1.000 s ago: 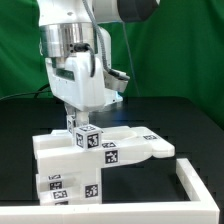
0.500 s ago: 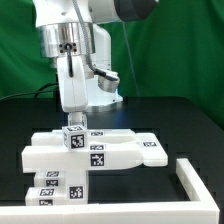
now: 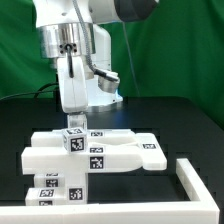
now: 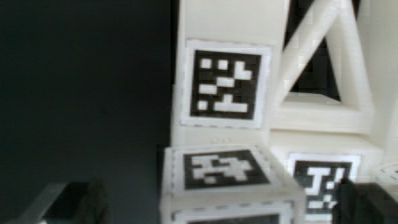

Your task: Assemble chair

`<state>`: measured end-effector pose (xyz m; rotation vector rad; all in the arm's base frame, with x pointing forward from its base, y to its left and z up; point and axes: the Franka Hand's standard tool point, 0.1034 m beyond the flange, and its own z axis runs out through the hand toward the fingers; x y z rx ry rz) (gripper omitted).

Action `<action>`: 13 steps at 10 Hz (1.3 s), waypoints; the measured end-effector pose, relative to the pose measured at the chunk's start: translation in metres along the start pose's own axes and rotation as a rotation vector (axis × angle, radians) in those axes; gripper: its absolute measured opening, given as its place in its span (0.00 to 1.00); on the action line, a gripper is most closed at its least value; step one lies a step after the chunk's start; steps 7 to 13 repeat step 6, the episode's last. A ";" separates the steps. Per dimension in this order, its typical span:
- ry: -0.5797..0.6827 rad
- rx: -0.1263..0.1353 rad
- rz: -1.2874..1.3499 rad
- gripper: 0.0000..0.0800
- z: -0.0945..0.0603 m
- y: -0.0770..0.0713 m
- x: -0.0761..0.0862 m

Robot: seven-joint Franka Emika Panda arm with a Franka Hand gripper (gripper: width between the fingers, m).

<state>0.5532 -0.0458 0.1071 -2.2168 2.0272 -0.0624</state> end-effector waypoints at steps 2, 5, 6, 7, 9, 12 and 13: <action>-0.052 0.003 -0.042 0.81 -0.030 -0.003 0.001; -0.066 0.013 -0.038 0.81 -0.043 -0.005 0.004; -0.066 0.013 -0.038 0.81 -0.043 -0.005 0.004; -0.066 0.013 -0.038 0.81 -0.043 -0.005 0.004; -0.066 0.013 -0.038 0.81 -0.043 -0.005 0.004; -0.066 0.013 -0.038 0.81 -0.043 -0.005 0.004; -0.066 0.013 -0.038 0.81 -0.043 -0.005 0.004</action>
Offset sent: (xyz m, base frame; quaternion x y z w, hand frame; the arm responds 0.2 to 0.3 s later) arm -0.0016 -0.0074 0.0151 0.0001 -0.0027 0.0022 1.0000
